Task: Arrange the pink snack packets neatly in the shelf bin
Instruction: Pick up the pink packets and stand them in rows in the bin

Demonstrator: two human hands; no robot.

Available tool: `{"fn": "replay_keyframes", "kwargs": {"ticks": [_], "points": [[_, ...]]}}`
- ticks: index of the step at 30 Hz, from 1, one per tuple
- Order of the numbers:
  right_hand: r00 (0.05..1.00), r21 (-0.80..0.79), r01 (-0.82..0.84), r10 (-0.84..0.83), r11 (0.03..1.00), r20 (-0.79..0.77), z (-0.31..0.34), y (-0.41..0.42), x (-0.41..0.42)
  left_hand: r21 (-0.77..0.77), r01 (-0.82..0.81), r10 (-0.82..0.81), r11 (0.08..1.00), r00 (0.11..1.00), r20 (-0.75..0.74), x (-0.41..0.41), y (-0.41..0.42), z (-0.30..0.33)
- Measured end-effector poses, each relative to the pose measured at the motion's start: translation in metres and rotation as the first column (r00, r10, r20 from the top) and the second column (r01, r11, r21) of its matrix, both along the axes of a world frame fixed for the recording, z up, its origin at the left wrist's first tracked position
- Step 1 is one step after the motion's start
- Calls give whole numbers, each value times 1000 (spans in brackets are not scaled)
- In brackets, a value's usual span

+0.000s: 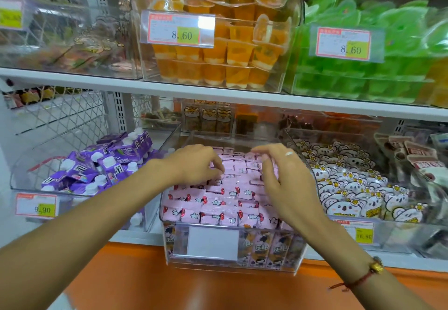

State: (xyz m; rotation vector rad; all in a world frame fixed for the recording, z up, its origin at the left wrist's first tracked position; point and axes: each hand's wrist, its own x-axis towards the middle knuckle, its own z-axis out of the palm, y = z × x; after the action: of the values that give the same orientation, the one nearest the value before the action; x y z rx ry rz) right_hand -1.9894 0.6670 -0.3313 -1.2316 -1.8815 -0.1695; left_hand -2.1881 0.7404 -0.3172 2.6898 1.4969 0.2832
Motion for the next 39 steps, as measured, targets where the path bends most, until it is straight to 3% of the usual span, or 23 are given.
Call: {"fn": "replay_keyframes", "kwargs": {"ticks": [2, 4, 6, 12, 15, 18, 20, 23, 27, 33, 37, 39], "points": [[995, -70, 2, 5, 998, 97, -3, -2, 3, 63, -7, 3, 998, 998, 64, 6, -3, -3], [961, -212, 0, 59, 977, 270, -14, -3, 4, 53, 11, -16, 999, 996, 86, 13, -7, -8], [928, -358, 3, 131, 934, 349, -22, -3, 5, 26, 28, -31, 999, 996, 88, 19, -8, -10], [916, -423, 5, 166, 906, 364, -24, -2, 5, -136, 0, 13, 991, 996, 93, 27, -1, -5], [914, -441, 9, 172, 897, 368, -24, -1, 5, -70, -37, 46, 997, 990, 131, 30, -2, -2], [911, -452, 15, 174, 892, 375, -23, 0, 5, 4, -83, 78, 997, 952, 296, 28, -7, -9], [910, -455, 22, 171, 890, 378, -23, 0, 5, -11, -94, 87, 995, 866, 492, 28, -12, -11], [914, -463, 16, 175, 886, 366, -22, 1, 5, -21, -192, 143, 981, 650, 746, 33, -18, 0], [915, -446, 21, 163, 895, 369, -23, 0, 5, -22, -253, 114, 967, 354, 928, 33, -36, 13], [937, -415, -12, 155, 910, 313, -24, -3, 4, -52, -343, 71, 938, 43, 997, 18, -73, 3], [998, -191, -32, 41, 981, 41, -12, -8, -2, -239, -276, 205, 931, -146, 968, 15, -85, -2], [987, -114, -136, 124, 984, -102, -4, -15, -12, -332, -183, 284, 925, -246, 927, 16, -86, 0]]}}
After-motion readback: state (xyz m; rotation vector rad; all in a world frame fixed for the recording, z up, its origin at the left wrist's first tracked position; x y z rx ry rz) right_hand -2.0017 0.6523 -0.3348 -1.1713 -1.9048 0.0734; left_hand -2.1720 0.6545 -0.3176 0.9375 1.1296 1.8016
